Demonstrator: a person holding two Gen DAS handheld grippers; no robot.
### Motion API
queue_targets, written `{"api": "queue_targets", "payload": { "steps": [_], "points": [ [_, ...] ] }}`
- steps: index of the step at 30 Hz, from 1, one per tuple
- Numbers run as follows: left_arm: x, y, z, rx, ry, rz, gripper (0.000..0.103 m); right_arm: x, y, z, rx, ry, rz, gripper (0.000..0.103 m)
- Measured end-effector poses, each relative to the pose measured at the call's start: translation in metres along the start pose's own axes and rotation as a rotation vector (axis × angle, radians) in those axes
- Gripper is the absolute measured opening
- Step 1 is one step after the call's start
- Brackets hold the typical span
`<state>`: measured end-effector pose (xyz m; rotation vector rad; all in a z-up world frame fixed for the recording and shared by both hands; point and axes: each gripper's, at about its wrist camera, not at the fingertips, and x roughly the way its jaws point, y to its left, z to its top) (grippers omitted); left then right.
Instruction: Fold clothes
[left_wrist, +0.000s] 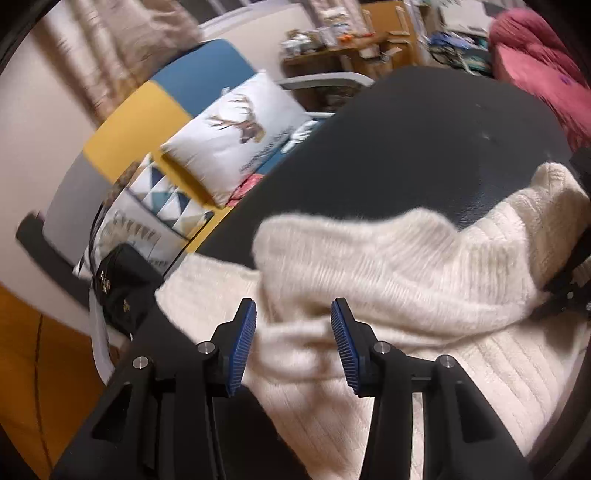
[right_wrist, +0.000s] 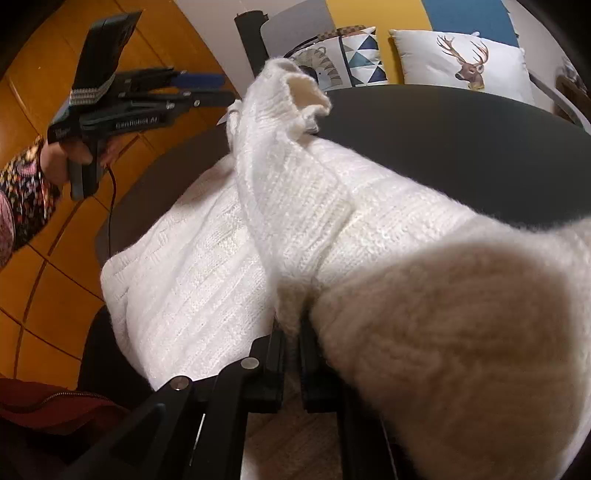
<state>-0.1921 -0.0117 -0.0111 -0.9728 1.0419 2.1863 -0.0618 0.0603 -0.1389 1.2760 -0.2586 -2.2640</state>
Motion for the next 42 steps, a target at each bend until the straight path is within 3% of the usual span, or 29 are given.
{"api": "queue_targets", "payload": {
  "steps": [4, 8, 14, 20, 23, 27, 31, 33, 36, 37, 39, 42],
  "points": [
    [0.012, -0.01, 0.022, 0.255, 0.078, -0.085, 0.045, 0.0, -0.003, -0.002, 0.012, 0.005, 0.012, 0.005],
    [0.027, -0.023, 0.031, 0.499, 0.156, -0.109, 0.045, -0.002, -0.003, -0.008, 0.008, 0.01, 0.017, 0.005],
    [0.045, -0.047, 0.044, 0.624, 0.15, -0.141, 0.045, -0.003, 0.002, -0.013, -0.006, 0.021, 0.032, 0.005],
    [0.069, -0.071, 0.03, 0.754, 0.195, -0.145, 0.045, -0.009, -0.002, -0.014, 0.002, 0.029, 0.042, 0.005],
    [0.076, -0.065, 0.027, 0.695, 0.216, -0.18, 0.045, -0.011, -0.003, -0.014, 0.007, 0.032, 0.044, 0.005],
    [0.094, -0.034, 0.033, 0.418, 0.286, -0.254, 0.059, -0.012, -0.004, -0.014, 0.014, 0.031, 0.046, 0.005],
    [0.109, -0.012, 0.028, 0.196, 0.315, -0.328, 0.06, -0.013, -0.006, -0.013, 0.017, 0.033, 0.057, 0.005],
    [0.111, -0.007, 0.025, 0.15, 0.301, -0.339, 0.06, -0.013, -0.007, -0.013, 0.019, 0.034, 0.06, 0.005],
    [0.113, -0.011, 0.025, 0.183, 0.303, -0.325, 0.062, -0.012, -0.007, -0.012, 0.022, 0.036, 0.064, 0.005],
    [0.115, -0.011, 0.026, 0.191, 0.314, -0.318, 0.064, -0.011, -0.007, -0.012, 0.024, 0.036, 0.065, 0.005],
    [0.121, -0.009, 0.027, 0.18, 0.337, -0.309, 0.079, -0.01, -0.007, -0.012, 0.027, 0.037, 0.066, 0.005],
    [0.13, 0.0, 0.024, 0.09, 0.333, -0.31, 0.084, -0.009, -0.006, -0.011, 0.031, 0.039, 0.068, 0.005]
  ]
}}
